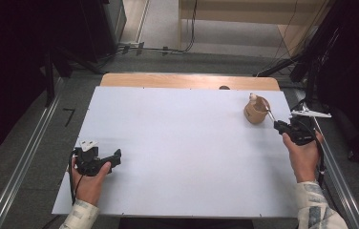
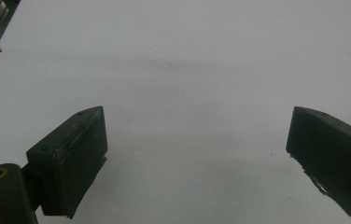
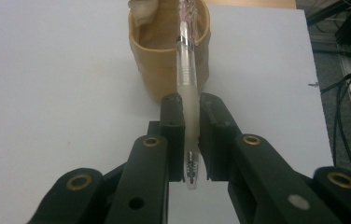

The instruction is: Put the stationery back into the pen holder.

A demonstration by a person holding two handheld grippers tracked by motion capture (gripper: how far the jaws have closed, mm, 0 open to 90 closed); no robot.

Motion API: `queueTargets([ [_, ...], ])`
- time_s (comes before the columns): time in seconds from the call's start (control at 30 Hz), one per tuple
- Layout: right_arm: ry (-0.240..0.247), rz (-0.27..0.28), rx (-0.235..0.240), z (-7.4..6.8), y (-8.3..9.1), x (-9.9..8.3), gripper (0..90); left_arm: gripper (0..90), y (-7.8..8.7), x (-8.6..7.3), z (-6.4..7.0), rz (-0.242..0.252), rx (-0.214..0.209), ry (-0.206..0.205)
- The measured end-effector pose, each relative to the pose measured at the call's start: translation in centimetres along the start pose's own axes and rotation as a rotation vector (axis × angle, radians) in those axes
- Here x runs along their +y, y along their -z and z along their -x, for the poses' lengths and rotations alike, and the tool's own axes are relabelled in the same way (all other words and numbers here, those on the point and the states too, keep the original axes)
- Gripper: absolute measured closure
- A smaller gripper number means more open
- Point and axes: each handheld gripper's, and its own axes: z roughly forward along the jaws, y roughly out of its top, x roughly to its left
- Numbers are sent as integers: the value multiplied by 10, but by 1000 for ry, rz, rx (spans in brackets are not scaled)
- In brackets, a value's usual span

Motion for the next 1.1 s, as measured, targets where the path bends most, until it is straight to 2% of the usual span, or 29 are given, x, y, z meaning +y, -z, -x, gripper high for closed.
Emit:
queueTargets([
  [0.73,-14,53,-11,0,5,18,788,56,0,0,-1,-6,-3,-5],
  [1.1,-9,51,-9,-3,-1,29,788,56,-1,0,-1,-7,-2,-6],
])
